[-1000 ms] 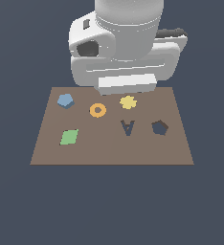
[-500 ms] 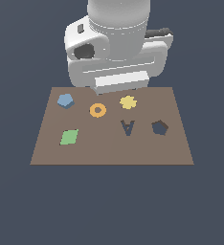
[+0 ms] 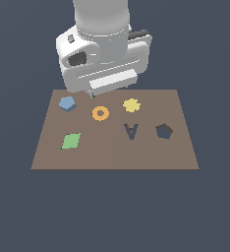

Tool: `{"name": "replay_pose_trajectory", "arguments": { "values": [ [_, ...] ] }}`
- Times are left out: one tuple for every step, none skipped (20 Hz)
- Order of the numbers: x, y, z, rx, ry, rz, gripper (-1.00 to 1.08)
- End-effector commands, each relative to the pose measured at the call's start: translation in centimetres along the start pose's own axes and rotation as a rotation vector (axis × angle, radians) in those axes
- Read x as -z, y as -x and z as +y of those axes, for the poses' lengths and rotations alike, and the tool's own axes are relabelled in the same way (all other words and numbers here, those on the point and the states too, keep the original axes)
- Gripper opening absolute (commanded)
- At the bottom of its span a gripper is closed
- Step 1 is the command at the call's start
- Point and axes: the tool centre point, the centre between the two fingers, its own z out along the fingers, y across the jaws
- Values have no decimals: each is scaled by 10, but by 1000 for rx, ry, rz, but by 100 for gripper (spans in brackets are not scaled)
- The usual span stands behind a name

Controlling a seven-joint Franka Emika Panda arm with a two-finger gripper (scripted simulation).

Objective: Insert a designated object into the corresponding slot on a board.

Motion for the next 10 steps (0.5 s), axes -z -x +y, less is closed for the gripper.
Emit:
{"name": "replay_pose_trajectory", "arguments": {
  "values": [
    [-7, 11, 8, 63, 1, -1, 100],
    [-10, 15, 11, 90, 2, -1, 100],
    [-13, 20, 15, 118, 2, -1, 100],
    [-16, 24, 19, 146, 3, -1, 100],
    [-19, 28, 23, 174, 3, -1, 100],
    [-22, 32, 27, 202, 4, -2, 100],
    [-25, 36, 31, 230, 4, -2, 100],
    [-28, 40, 36, 258, 5, -2, 100],
    [-31, 44, 40, 285, 5, -2, 100],
    [-34, 47, 45, 313, 6, -2, 100]
  ]
}}
